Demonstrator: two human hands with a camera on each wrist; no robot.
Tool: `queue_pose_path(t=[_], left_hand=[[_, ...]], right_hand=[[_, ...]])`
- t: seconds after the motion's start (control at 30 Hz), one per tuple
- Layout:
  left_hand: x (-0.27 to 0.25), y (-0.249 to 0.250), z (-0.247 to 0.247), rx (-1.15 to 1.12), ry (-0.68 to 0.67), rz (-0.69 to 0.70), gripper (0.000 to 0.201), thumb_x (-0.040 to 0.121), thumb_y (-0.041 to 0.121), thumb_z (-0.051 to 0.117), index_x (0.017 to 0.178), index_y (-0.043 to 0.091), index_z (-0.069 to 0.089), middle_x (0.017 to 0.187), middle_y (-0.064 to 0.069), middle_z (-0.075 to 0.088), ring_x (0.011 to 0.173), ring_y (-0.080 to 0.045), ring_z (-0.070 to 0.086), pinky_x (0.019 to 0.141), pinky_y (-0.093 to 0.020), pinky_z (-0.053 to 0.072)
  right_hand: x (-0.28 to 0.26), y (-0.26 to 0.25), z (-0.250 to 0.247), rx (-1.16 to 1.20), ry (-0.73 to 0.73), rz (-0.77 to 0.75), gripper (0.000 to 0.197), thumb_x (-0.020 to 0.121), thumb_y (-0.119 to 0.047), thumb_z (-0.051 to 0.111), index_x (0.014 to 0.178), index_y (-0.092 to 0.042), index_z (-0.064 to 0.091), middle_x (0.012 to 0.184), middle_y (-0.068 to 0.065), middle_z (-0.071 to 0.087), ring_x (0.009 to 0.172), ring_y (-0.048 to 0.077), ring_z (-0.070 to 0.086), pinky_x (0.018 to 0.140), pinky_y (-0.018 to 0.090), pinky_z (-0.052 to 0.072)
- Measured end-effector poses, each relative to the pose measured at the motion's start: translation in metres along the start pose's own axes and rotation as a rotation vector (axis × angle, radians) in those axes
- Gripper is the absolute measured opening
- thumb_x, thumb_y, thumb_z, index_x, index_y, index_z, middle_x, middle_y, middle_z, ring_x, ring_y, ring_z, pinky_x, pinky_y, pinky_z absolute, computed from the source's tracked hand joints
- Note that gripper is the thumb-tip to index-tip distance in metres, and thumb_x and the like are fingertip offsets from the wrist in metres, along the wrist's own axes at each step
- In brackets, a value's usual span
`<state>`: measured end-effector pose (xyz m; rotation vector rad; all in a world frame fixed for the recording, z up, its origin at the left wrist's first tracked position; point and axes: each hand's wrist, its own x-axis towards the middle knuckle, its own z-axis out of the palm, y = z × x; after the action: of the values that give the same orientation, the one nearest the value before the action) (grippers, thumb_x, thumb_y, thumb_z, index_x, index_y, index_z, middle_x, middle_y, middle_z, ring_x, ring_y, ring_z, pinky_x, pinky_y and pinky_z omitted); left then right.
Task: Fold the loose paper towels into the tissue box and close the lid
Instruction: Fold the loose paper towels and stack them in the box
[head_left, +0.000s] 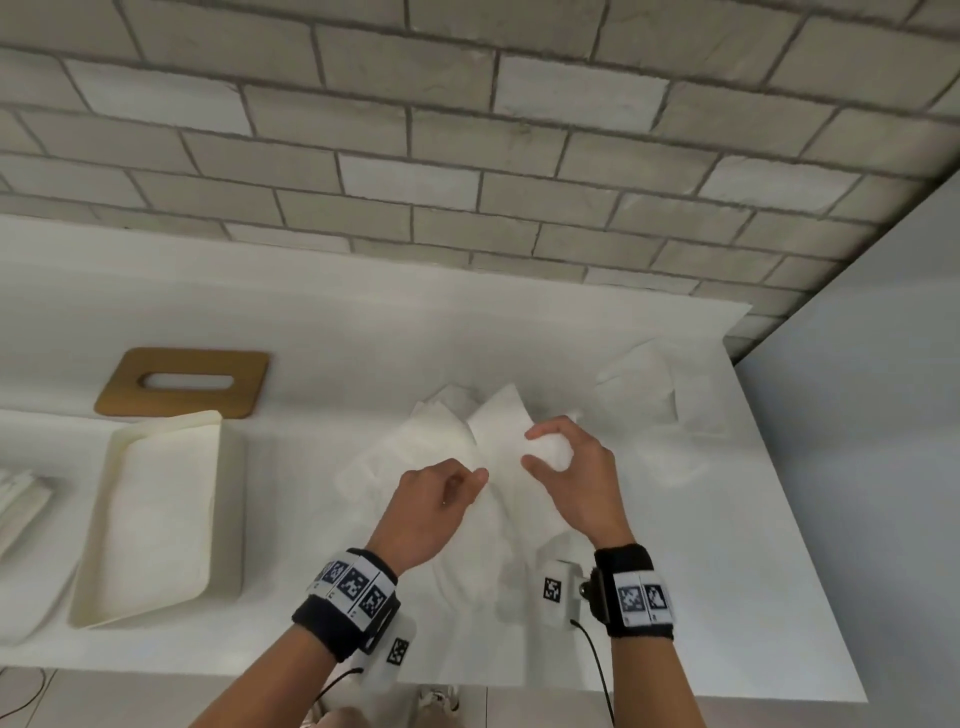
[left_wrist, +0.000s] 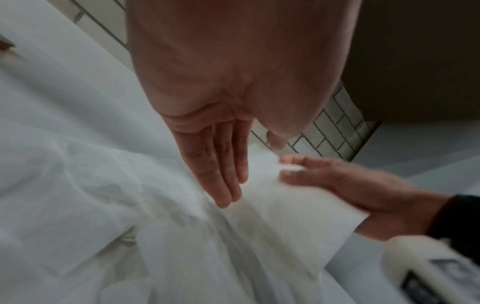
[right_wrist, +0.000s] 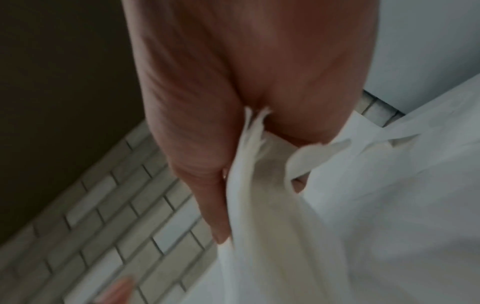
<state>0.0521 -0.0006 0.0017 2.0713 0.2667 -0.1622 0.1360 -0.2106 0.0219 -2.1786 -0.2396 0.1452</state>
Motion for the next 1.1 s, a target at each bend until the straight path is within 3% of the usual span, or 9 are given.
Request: queue_pose_path(t=[0.13, 0.3, 0.43, 0.6, 0.73, 0.83, 0.9, 1.0, 1.1], left_hand=[[0.008, 0.032, 0.001, -0.321, -0.013, -0.098, 0.06, 0.094, 0.08, 0.046, 0.122, 0.03, 0.065, 0.103, 0.006, 0.078, 0.089, -0.006, 0.076, 0.092, -0.038, 0.063], [0.02, 0.069, -0.007, -0.713, 0.119, -0.003, 0.035, 0.103, 0.05, 0.064, 0.129, 0.028, 0.061, 0.117, 0.004, 0.078, 0.108, -0.016, 0.076, 0.097, -0.049, 0.061], [0.023, 0.076, -0.012, -0.673, 0.181, 0.145, 0.024, 0.105, 0.036, 0.066, 0.127, 0.026, 0.069, 0.118, 0.006, 0.078, 0.107, -0.017, 0.076, 0.09, -0.042, 0.063], [0.035, 0.055, -0.01, -0.444, 0.203, 0.115, 0.031, 0.108, 0.05, 0.054, 0.112, 0.029, 0.076, 0.108, 0.007, 0.079, 0.098, -0.014, 0.075, 0.087, -0.035, 0.06], [0.05, 0.007, 0.0, -0.042, 0.163, 0.046, 0.058, 0.104, 0.063, 0.047, 0.093, 0.01, 0.068, 0.106, -0.001, 0.069, 0.1, -0.023, 0.066, 0.094, -0.038, 0.053], [0.055, -0.022, 0.004, 0.035, 0.154, -0.005, 0.043, 0.109, 0.044, 0.052, 0.109, 0.01, 0.078, 0.136, -0.007, 0.066, 0.124, -0.026, 0.064, 0.104, -0.025, 0.045], [0.054, -0.03, -0.002, 0.029, 0.245, 0.015, 0.033, 0.108, 0.037, 0.058, 0.123, 0.017, 0.079, 0.151, -0.004, 0.059, 0.137, -0.022, 0.058, 0.11, -0.024, 0.04], [0.051, -0.03, -0.017, 0.019, 0.402, 0.141, 0.028, 0.104, 0.034, 0.067, 0.13, 0.031, 0.076, 0.15, 0.008, 0.06, 0.136, -0.008, 0.056, 0.11, -0.027, 0.045], [0.049, -0.02, -0.03, -0.121, 0.495, 0.175, 0.02, 0.099, 0.029, 0.076, 0.117, 0.031, 0.082, 0.13, 0.016, 0.071, 0.119, -0.002, 0.068, 0.104, -0.031, 0.055]], right_hand=[[-0.017, -0.042, -0.028, 0.191, 0.028, -0.162, 0.037, 0.091, -0.01, 0.085, 0.118, -0.03, 0.069, 0.121, -0.018, 0.072, 0.118, 0.004, 0.066, 0.097, 0.009, 0.044], [-0.024, -0.046, -0.034, 0.345, 0.081, -0.159, 0.053, 0.088, -0.012, 0.089, 0.131, -0.029, 0.063, 0.129, -0.018, 0.067, 0.122, 0.007, 0.065, 0.094, 0.016, 0.053], [-0.029, -0.041, -0.024, 0.423, 0.09, -0.075, 0.059, 0.085, -0.019, 0.092, 0.133, -0.031, 0.061, 0.127, -0.023, 0.066, 0.119, 0.003, 0.066, 0.09, 0.018, 0.056], [-0.022, -0.026, -0.003, 0.417, 0.235, -0.044, 0.03, 0.103, -0.037, 0.073, 0.131, -0.036, 0.064, 0.133, -0.02, 0.068, 0.125, 0.004, 0.064, 0.1, 0.029, 0.054], [0.006, 0.034, 0.028, 0.226, 0.237, 0.032, 0.028, 0.101, -0.021, 0.074, 0.122, -0.039, 0.071, 0.13, -0.017, 0.067, 0.122, 0.005, 0.064, 0.107, 0.031, 0.052], [0.019, 0.061, 0.046, 0.107, 0.152, 0.082, 0.032, 0.098, -0.012, 0.077, 0.114, -0.04, 0.076, 0.125, -0.011, 0.072, 0.122, 0.015, 0.068, 0.103, 0.013, 0.048], [0.02, 0.065, 0.049, 0.03, 0.191, 0.067, 0.026, 0.097, -0.017, 0.079, 0.118, -0.033, 0.078, 0.129, -0.002, 0.072, 0.127, 0.02, 0.065, 0.109, 0.028, 0.05], [0.015, 0.048, 0.032, -0.024, 0.336, -0.035, 0.023, 0.097, -0.019, 0.08, 0.117, -0.029, 0.08, 0.131, 0.004, 0.072, 0.132, 0.023, 0.06, 0.112, 0.042, 0.05], [0.004, 0.013, 0.004, 0.169, 0.354, -0.177, 0.019, 0.096, -0.005, 0.078, 0.099, -0.023, 0.08, 0.108, -0.009, 0.075, 0.107, 0.014, 0.072, 0.094, 0.036, 0.057]])
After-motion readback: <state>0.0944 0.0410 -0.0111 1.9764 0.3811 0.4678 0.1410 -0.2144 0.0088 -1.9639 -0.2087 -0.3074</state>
